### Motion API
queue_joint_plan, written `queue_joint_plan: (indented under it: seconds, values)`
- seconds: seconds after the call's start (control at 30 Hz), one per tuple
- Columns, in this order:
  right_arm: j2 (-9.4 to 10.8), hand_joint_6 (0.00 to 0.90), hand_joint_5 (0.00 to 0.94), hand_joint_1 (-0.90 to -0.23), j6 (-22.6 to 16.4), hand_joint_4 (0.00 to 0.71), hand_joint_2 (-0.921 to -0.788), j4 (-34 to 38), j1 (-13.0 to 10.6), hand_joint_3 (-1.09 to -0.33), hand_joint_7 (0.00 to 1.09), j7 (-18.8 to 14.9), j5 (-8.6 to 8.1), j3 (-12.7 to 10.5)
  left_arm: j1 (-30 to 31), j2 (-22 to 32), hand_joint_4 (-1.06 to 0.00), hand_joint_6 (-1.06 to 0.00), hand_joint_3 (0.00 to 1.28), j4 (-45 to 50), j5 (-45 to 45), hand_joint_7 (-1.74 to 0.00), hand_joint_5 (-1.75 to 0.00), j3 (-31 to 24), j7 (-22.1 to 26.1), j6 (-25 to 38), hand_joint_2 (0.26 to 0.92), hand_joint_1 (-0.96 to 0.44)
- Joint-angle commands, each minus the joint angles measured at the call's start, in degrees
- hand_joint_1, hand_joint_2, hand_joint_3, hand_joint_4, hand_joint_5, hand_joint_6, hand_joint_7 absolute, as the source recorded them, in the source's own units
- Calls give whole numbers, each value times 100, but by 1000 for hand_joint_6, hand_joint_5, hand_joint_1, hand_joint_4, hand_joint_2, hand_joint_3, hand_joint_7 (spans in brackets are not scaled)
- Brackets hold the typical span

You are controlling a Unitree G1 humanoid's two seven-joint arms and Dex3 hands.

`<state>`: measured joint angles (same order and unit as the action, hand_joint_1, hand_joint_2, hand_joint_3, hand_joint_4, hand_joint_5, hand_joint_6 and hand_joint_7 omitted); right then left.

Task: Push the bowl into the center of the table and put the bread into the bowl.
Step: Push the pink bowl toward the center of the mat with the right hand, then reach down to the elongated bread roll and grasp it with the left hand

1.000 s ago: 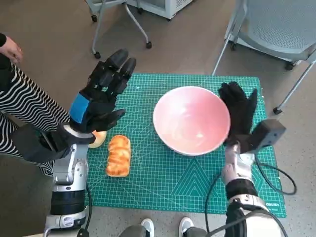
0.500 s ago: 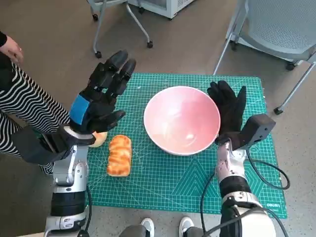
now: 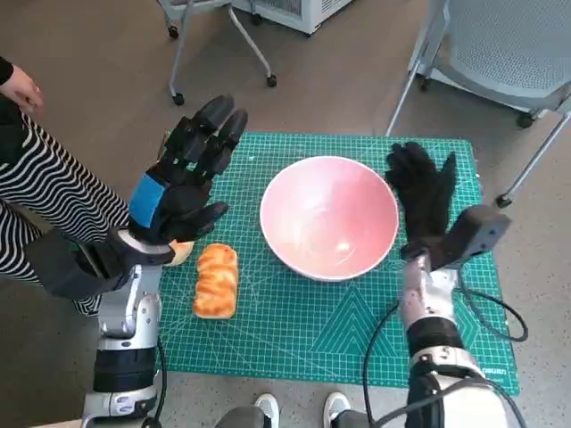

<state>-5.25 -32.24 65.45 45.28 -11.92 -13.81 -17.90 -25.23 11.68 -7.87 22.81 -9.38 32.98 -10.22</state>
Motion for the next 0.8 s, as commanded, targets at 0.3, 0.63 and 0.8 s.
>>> queue_joint_plan:
  seconds: [0.3,0.63,0.8]
  values:
    - [-130,90,7,-584,-476,152,-921,-1228,-616,-877,444,121,316,267,6,21,-38,1,227,202,-11,-390,-17,53,-90,74,921,-653]
    - [-239,126,13,-712,279,175,-921,-4533,-1586,-718,494,-739,-308,770,-294,535,-62,1,198,200,-321,-438,-23,107,261,-241,921,-669]
    - [-330,127,15,-725,480,184,-921,-5169,-1791,-702,503,-908,-388,878,-488,898,-71,1,174,-7,-466,-451,-26,103,686,-632,920,-643]
